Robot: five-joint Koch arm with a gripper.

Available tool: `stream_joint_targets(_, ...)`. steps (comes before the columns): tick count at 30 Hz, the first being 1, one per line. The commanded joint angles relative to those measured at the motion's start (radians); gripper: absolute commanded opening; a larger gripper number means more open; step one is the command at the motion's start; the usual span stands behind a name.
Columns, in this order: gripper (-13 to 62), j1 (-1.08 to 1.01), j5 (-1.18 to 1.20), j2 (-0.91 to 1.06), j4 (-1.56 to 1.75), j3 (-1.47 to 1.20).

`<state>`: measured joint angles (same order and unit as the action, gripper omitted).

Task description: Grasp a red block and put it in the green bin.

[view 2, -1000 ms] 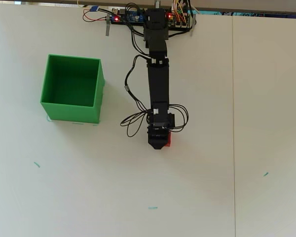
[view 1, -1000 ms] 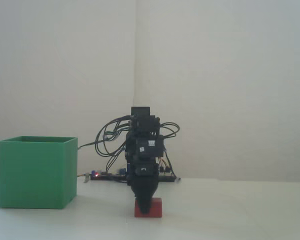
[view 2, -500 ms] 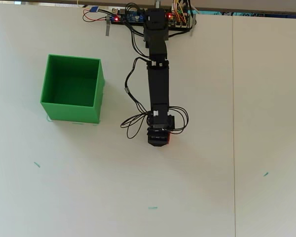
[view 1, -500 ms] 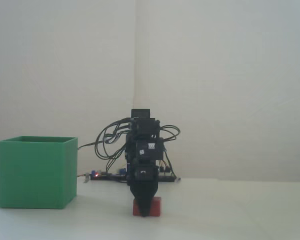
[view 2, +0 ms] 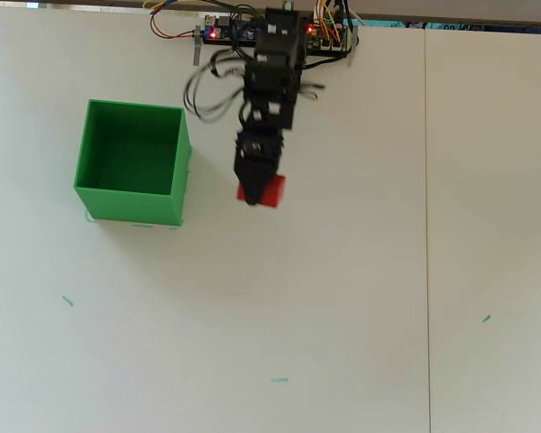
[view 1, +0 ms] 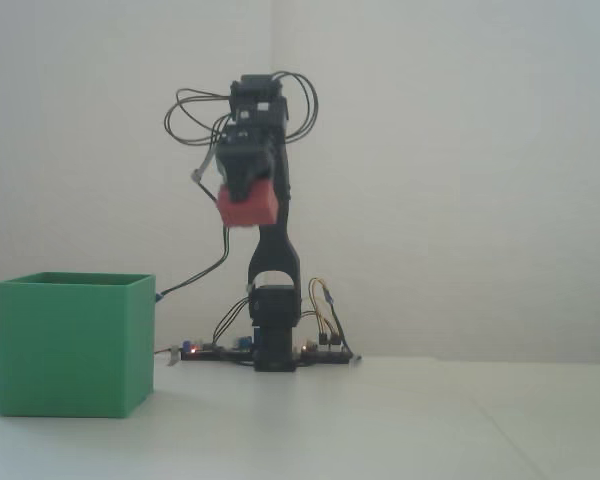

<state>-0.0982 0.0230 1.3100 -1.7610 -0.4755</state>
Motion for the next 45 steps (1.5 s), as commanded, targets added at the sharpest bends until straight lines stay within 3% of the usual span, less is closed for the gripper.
stream_joint_targets(1,3.7,-0.084,-0.069,0.112,-0.008,-0.002)
stream_joint_targets(14,3.7,-0.408,-0.261,0.155,0.06,-0.164)
stream_joint_targets(27,3.7,-0.526,-0.299,0.146,0.356,-0.393)
stream_joint_targets(45,3.7,-0.66,-0.324,0.055,0.546,-0.397)
